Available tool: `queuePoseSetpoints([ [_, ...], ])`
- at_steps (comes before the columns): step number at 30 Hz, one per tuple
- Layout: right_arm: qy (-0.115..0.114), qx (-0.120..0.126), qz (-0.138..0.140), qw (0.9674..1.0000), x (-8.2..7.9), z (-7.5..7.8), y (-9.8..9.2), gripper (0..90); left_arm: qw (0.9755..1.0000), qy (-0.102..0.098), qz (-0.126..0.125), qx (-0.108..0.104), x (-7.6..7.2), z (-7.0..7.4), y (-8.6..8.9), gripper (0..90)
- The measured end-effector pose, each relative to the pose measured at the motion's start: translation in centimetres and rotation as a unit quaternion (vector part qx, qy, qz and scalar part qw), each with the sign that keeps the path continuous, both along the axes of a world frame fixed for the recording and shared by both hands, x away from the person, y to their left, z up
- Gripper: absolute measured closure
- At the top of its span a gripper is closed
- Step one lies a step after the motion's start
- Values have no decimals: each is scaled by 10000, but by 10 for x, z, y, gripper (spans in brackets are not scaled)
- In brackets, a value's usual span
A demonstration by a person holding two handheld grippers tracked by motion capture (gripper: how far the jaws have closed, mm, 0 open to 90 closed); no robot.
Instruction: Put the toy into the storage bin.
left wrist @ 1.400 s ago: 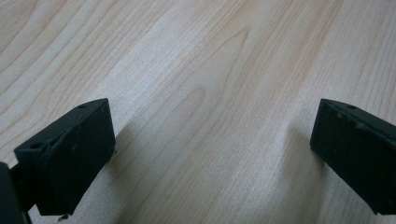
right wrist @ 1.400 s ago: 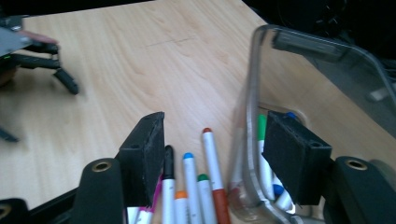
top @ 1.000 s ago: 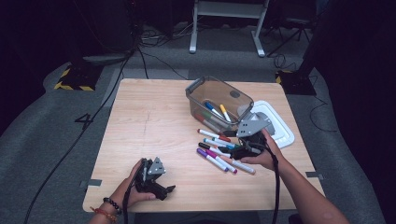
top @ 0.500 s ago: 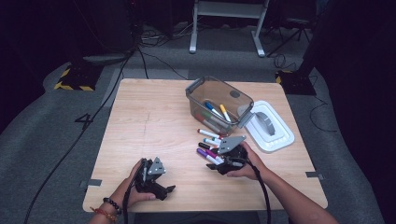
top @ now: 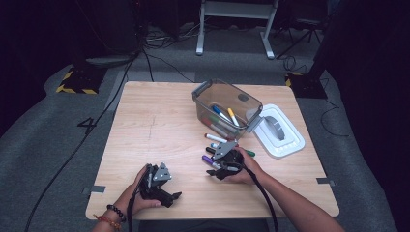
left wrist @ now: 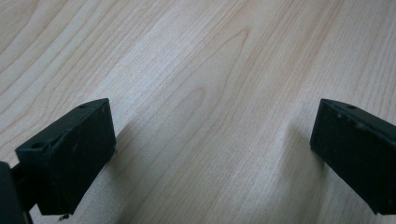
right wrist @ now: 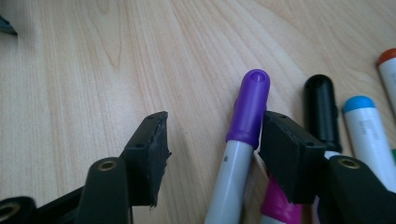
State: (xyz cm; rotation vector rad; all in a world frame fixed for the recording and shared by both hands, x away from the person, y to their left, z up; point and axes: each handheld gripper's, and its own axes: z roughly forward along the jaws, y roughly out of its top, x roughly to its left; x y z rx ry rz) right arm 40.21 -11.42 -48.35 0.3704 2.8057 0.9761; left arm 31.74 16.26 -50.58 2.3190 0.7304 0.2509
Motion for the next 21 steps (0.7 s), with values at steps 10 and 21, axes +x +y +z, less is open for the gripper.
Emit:
queuePoseSetpoints([
  [10,264,52,94,9996,-4,-2,6,643,10000,-1,4,-1,0,0,0,4],
  [21,280,67,163,9995,-12,-2,5,741,10000,-12,26,4,-1,0,0,5],
])
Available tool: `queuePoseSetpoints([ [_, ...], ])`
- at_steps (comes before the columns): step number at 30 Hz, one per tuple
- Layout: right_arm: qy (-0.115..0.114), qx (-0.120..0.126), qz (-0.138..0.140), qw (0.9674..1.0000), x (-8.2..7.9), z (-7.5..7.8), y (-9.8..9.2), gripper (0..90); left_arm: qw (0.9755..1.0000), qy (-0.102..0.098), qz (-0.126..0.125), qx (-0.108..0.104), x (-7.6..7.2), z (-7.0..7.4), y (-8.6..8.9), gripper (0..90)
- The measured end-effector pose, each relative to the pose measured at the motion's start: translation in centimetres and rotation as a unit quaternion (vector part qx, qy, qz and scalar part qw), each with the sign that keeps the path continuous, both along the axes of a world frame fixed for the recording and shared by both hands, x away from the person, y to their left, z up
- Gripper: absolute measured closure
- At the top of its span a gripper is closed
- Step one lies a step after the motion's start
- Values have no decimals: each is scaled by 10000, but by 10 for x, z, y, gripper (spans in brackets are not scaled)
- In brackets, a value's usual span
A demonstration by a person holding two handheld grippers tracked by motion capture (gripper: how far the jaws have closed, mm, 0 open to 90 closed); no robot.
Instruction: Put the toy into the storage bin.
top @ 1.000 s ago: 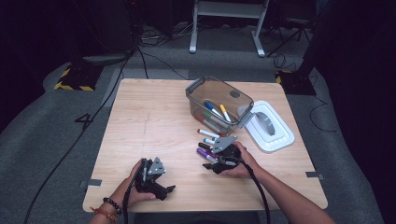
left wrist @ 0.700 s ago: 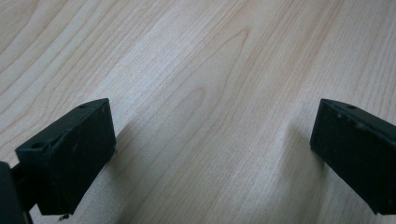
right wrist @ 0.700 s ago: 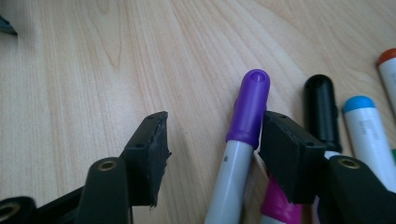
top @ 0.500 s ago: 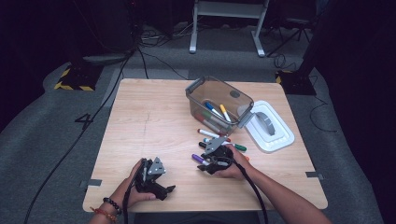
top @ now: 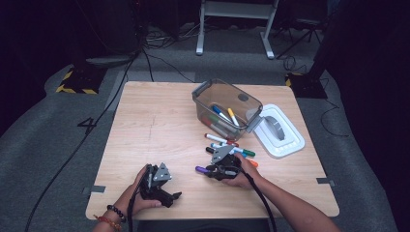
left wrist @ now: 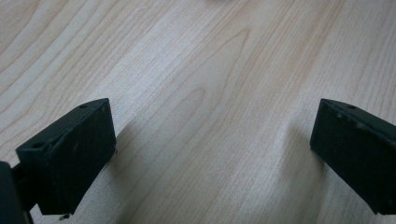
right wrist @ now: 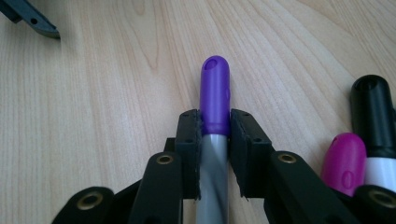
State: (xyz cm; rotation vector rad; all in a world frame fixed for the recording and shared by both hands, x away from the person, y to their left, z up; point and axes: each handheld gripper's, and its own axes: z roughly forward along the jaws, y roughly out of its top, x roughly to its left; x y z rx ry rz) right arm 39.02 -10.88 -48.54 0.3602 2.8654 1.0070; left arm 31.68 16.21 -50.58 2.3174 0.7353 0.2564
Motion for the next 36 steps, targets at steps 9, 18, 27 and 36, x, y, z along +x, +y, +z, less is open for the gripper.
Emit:
queuePoseSetpoints([
  [9,-47,356,2,9994,-6,18,-17,743,10000,2,-46,4,1,0,0,3],
  [18,-239,716,-188,9970,-11,44,-42,743,10000,3,-55,8,1,0,0,3],
  [27,-434,947,-341,9940,-11,69,-62,743,10000,3,-54,7,1,0,0,3],
  [36,-659,986,-447,9919,-13,88,-68,743,10000,1,-53,8,1,0,0,3],
])
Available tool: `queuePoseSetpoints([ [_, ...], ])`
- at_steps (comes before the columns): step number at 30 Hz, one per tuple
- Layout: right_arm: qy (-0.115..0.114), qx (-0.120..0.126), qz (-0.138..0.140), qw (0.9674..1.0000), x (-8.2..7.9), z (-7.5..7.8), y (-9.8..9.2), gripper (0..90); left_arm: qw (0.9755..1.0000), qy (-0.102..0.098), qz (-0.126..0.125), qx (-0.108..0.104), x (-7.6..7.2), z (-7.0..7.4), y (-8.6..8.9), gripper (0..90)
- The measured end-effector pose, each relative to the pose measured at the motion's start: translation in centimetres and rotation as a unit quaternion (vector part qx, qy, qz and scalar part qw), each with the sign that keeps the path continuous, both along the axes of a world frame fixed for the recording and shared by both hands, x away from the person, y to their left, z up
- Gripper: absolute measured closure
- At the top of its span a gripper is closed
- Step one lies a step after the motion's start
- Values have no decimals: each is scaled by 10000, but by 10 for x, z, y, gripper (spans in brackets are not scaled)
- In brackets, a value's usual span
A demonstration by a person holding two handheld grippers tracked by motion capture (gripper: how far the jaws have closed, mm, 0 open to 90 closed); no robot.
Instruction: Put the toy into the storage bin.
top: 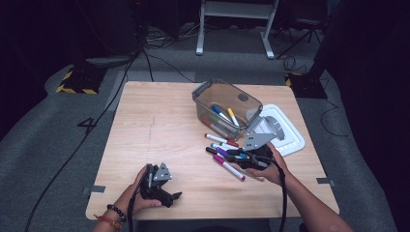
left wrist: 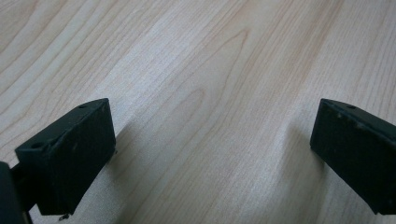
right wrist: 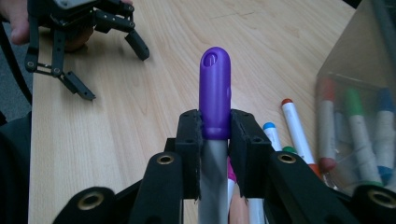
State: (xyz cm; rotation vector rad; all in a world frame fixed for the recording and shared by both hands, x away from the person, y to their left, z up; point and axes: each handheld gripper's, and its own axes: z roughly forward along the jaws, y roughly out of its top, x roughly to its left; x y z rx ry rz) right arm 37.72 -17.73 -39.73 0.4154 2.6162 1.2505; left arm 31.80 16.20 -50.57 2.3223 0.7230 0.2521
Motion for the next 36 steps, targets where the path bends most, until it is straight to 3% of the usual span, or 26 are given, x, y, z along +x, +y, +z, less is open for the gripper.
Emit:
queuePoseSetpoints([
  [8,-107,287,-238,9992,6,23,-17,743,10000,2,14,-1,0,0,0,4],
  [20,-484,413,-598,9962,22,61,-33,744,10000,-1,19,0,0,0,0,4],
  [25,-621,409,-754,9944,36,79,-36,743,10000,-2,18,0,0,0,0,4],
  [36,-671,489,-897,9925,69,106,-31,743,10000,-1,18,-1,0,0,0,4],
])
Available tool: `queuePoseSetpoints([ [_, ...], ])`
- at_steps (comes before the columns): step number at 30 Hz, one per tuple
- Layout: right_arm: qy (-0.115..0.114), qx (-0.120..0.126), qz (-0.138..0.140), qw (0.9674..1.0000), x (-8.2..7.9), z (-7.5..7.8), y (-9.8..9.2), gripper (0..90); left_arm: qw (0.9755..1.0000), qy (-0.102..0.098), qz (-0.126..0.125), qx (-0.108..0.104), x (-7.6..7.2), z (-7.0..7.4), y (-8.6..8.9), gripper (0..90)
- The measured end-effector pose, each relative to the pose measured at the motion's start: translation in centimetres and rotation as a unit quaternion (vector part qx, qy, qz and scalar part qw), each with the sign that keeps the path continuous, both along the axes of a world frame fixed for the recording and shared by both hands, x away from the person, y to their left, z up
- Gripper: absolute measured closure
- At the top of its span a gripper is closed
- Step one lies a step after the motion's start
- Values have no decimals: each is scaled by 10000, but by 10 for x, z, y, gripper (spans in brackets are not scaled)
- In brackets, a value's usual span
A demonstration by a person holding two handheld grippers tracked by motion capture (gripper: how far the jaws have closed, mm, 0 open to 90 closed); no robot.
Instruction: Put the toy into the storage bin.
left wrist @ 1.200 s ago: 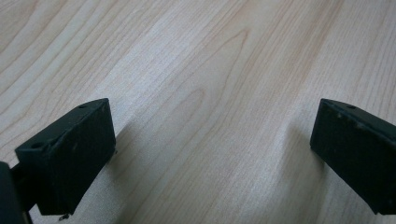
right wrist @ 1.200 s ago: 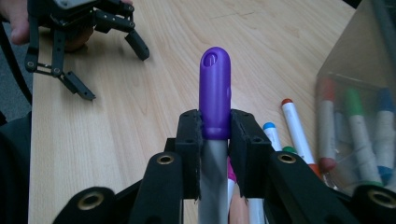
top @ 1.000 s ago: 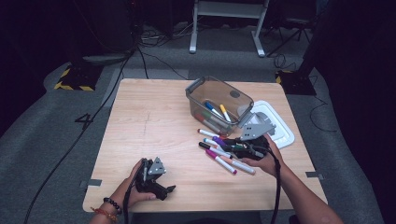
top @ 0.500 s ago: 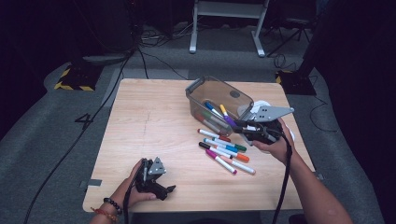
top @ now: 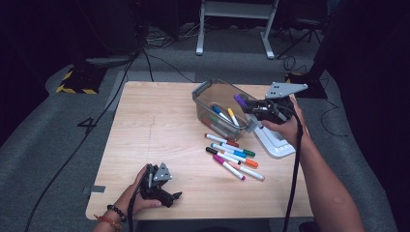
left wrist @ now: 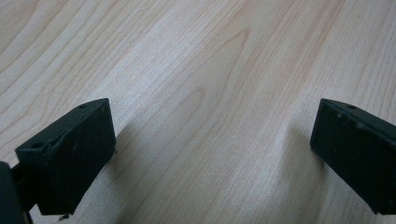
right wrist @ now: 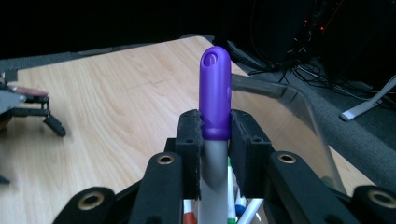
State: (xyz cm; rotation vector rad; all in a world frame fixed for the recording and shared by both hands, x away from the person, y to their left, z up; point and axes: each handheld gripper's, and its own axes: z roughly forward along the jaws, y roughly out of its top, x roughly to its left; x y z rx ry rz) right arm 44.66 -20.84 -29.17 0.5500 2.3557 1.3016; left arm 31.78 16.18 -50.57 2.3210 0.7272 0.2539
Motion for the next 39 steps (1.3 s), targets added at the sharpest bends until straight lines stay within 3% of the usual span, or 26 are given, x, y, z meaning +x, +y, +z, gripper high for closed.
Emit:
queuePoseSetpoints([
  [11,179,-106,-76,9998,33,1,14,743,10000,0,0,2,0,0,0,4],
  [21,458,-294,-254,9982,62,-14,33,743,10000,-2,1,-3,0,0,0,5],
  [32,853,-761,-517,9921,91,-47,52,743,10000,-2,1,-5,0,0,0,5],
  [34,954,-716,-523,9915,95,-52,54,743,10000,-1,1,-6,-1,0,0,5],
  [39,1088,-903,-690,9875,105,-64,58,743,10000,-2,0,-5,-1,0,0,5],
])
